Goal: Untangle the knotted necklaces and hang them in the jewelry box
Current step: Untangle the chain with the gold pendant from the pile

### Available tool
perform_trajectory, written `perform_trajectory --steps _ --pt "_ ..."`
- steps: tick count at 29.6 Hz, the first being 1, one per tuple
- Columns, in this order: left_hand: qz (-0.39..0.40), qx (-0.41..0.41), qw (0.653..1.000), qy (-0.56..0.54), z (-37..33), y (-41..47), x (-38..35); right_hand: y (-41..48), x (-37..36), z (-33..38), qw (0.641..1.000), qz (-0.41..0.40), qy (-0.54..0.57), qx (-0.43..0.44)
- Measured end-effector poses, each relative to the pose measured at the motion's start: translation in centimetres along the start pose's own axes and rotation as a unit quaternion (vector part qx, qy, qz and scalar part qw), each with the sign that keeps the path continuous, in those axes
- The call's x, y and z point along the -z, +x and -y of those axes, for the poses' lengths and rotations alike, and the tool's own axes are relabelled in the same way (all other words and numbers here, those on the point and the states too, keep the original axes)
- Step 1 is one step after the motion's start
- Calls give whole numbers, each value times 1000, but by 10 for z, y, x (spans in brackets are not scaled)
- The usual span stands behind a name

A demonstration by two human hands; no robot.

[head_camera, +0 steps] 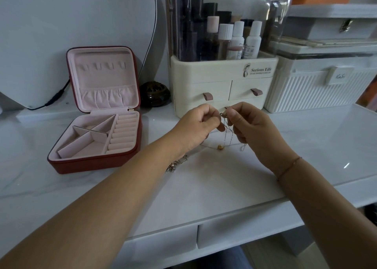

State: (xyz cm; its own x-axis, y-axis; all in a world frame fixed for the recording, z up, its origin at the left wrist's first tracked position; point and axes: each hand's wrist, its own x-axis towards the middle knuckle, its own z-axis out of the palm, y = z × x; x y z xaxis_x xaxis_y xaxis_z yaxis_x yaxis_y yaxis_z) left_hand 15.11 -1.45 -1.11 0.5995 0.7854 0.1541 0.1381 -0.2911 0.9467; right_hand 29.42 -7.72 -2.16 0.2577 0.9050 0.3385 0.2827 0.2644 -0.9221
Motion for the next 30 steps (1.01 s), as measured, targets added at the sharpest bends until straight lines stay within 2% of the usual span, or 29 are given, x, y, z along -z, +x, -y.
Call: perform_trajectory --steps 4,8,11,14,20,23,26,30 --pt "-28 -17 999 19 1 1 0 0 1 2 1000 -22 -2 14" --pt "-55 -15 998 10 0 2 2 0 3 4 999 -31 35 -12" --pt "-44 2 999 -7 -4 0 6 0 5 4 999 -34 38 -8" --pt "-18 28 999 -24 -6 -2 8 -2 3 4 999 -32 14 34" --pt "-27 54 998 -20 -4 1 10 -3 1 0 997 -17 -36 69" --pt "-17 34 999 9 -7 1 16 -3 5 3 998 -32 1 53" --pt "-25 -10 998 62 -5 2 21 -1 9 0 997 -63 -29 31" --pt "-40 -42 992 115 -1 3 24 -3 7 -1 995 -62 -74 15"
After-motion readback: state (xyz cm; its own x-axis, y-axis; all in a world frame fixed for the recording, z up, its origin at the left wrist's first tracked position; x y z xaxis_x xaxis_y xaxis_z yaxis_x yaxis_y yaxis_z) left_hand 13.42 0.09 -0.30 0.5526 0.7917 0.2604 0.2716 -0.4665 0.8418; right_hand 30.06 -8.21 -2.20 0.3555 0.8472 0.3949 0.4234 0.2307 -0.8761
